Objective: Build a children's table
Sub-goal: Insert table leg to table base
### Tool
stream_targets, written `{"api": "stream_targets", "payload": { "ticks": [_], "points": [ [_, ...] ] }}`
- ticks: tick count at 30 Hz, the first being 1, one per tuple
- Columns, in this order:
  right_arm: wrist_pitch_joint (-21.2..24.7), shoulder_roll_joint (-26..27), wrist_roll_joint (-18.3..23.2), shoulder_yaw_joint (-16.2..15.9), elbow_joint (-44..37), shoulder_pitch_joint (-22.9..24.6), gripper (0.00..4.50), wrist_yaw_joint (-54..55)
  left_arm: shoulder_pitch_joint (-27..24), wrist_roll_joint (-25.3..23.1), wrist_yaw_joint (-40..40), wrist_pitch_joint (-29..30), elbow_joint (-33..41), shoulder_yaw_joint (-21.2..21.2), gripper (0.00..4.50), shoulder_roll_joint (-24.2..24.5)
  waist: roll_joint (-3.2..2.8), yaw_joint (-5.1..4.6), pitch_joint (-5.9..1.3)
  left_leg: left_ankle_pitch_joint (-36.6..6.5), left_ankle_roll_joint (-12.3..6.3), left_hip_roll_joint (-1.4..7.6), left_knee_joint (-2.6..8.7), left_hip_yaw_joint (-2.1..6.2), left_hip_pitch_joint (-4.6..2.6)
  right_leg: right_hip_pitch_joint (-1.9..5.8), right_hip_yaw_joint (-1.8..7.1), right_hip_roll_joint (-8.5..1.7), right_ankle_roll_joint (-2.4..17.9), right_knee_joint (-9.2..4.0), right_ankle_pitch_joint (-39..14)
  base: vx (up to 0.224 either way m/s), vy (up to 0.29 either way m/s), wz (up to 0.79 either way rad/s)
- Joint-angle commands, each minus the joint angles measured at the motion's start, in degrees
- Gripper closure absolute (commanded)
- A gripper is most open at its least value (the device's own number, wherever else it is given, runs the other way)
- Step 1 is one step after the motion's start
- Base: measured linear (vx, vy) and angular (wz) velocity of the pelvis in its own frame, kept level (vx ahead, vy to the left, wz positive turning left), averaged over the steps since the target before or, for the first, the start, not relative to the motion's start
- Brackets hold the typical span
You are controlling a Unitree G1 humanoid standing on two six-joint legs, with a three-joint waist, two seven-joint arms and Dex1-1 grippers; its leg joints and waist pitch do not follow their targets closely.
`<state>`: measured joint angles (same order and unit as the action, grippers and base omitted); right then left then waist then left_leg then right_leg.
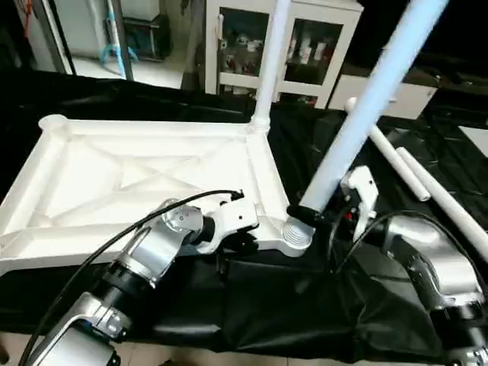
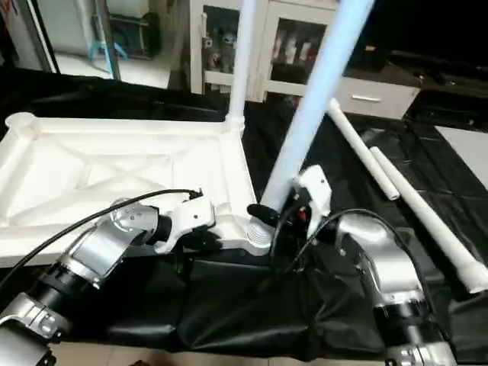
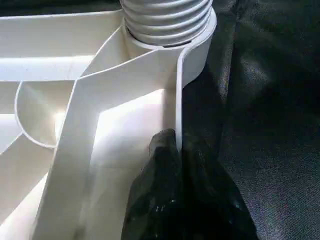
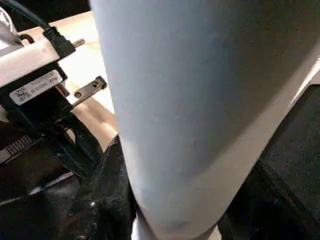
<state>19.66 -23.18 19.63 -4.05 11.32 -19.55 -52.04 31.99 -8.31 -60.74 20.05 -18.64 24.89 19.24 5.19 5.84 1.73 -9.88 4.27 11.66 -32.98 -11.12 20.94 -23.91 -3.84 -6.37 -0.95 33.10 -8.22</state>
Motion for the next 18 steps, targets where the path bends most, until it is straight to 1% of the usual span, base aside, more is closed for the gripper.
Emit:
{"api": "stream_targets", "payload": {
  "ticks": [1, 2, 3, 5, 6, 7, 8, 10, 11, 12, 15, 17, 18],
  "points": [
    [2.2, -0.2, -2.1, -2.5, 3.4, 2.5, 2.65, 0.0, -0.7, 0.9, 3.5, 0.1, -0.7, -2.3, 4.50, -0.4, 0.67, -0.11, -2.13, -23.2, 0.82, 1.45, 4.59, 1.25, -0.61, 1.27, 1.35, -2.37, 3.0, -5.20, -33.5, 0.000, 0.000, 0.00],
    [2.2, -0.2, -2.1, -2.5, 3.4, 2.5, 2.65, 0.0, -0.7, 0.9, 3.5, 0.1, -0.7, -2.3, 4.50, -0.4, 0.66, -0.12, -2.13, -23.5, 0.88, 1.46, 4.60, 1.27, -0.65, 1.23, 1.34, -2.37, 2.8, -5.28, -33.8, 0.000, 0.000, 0.00],
    [1.5, 0.2, -2.6, -2.5, 4.0, 3.5, 2.65, 0.9, -0.6, 0.8, 3.6, -0.1, -0.9, -2.2, 4.50, -0.4, 0.61, -0.19, -2.16, -23.8, 1.02, 1.46, 4.61, 1.30, -0.69, 1.18, 1.35, -2.38, 2.6, -5.35, -34.0, 0.000, 0.000, 0.00],
    [0.6, 0.8, -2.9, -2.1, 4.5, 4.2, 2.65, 1.9, -0.6, 0.8, 3.7, -0.1, -1.0, -2.2, 4.50, -0.5, 0.75, -0.32, -2.19, -24.3, 1.14, 1.44, 4.64, 1.41, -0.62, 1.22, 1.26, -2.35, 2.4, -5.38, -34.3, 0.000, 0.000, 0.00],
    [0.1, 1.2, -3.0, -1.8, 4.8, 4.8, 2.65, 2.6, -0.6, 0.9, 3.8, -0.1, -1.0, -2.2, 4.50, -0.6, 0.60, -0.39, -2.21, -24.8, 1.27, 1.45, 4.62, 1.42, -0.71, 1.02, 1.30, -2.38, 2.5, -5.44, -34.2, 0.000, 0.000, 0.00],
    [-0.1, 1.4, -3.0, -1.7, 4.8, 5.0, 2.65, 2.9, -0.6, 0.9, 3.8, -0.1, -1.0, -2.2, 4.50, -0.6, 0.60, -0.39, -2.21, -24.8, 1.27, 1.45, 4.62, 1.42, -0.71, 1.02, 1.30, -2.38, 2.5, -5.44, -34.2, 0.000, 0.000, 0.00],
    [-0.8, 1.8, -3.2, -1.7, 5.0, 6.2, 2.65, 3.4, -0.5, 0.9, 3.9, -0.2, -1.2, -2.2, 4.50, -0.8, 0.66, -0.67, -2.14, -26.0, 1.32, 1.41, 4.71, 1.51, -0.64, 1.05, 1.17, -2.26, 2.3, -5.58, -34.8, 0.000, 0.000, 0.00],
    [-1.6, 1.7, -4.2, -2.4, 5.4, 6.8, 2.65, 3.7, -0.3, 0.8, 4.0, -0.4, -1.5, -2.1, 4.50, -0.9, 0.68, -0.80, -2.06, -27.2, 1.36, 1.36, 4.66, 1.61, -0.77, 0.90, 1.04, -2.28, 1.8, -5.87, -36.7, 0.000, 0.000, 0.00],
    [-1.8, 1.6, -4.8, -3.0, 5.6, 7.0, 2.65, 3.9, -0.3, 0.8, 4.0, -0.4, -1.6, -2.0, 4.50, -1.0, 0.42, -0.92, -2.04, -28.0, 1.50, 1.33, 4.67, 1.73, -0.81, 0.87, 0.97, -2.29, 1.4, -6.01, -37.7, 0.000, 0.000, 0.00],
    [-1.8, 1.6, -5.1, -3.1, 5.7, 7.1, 2.65, 4.2, -0.3, 0.8, 4.0, -0.4, -1.6, -2.0, 4.50, -1.0, 0.63, -1.04, -2.08, -28.4, 1.56, 1.32, 4.64, 1.81, -0.81, 0.91, 0.84, -2.29, 1.2, -6.14, -38.3, 0.000, 0.000, 0.00],
    [-1.0, 2.3, -5.3, -2.7, 6.1, 6.6, 2.65, 6.2, -0.3, 1.0, 3.9, -0.5, -1.4, -2.2, 4.50, -1.3, 0.57, -1.19, -1.97, -29.6, 1.62, 1.30, 4.68, 1.93, -0.97, 0.73, 0.75, -2.27, 1.0, -6.39, -39.3, 0.000, 0.000, 0.00],
    [-0.3, 2.2, -5.7, -3.0, 6.5, 6.1, 2.65, 6.3, -0.3, 1.0, 3.9, -0.6, -1.5, -2.2, 4.50, -1.3, 0.52, -1.31, -2.05, -30.0, 1.86, 1.36, 4.81, 2.13, -0.92, 0.95, 0.60, -2.30, 1.0, -6.38, -39.1, 0.000, 0.000, 0.00],
    [-0.2, 1.8, -6.0, -3.6, 6.7, 5.9, 2.65, 5.9, -0.3, 1.0, 3.8, -0.7, -1.5, -2.2, 4.50, -1.3, 0.43, -1.45, -1.97, -30.6, 1.99, 1.37, 4.95, 2.28, -0.83, 1.04, 0.49, -2.26, 1.0, -6.44, -38.9, 0.000, 0.000, 0.00]
  ]
}}
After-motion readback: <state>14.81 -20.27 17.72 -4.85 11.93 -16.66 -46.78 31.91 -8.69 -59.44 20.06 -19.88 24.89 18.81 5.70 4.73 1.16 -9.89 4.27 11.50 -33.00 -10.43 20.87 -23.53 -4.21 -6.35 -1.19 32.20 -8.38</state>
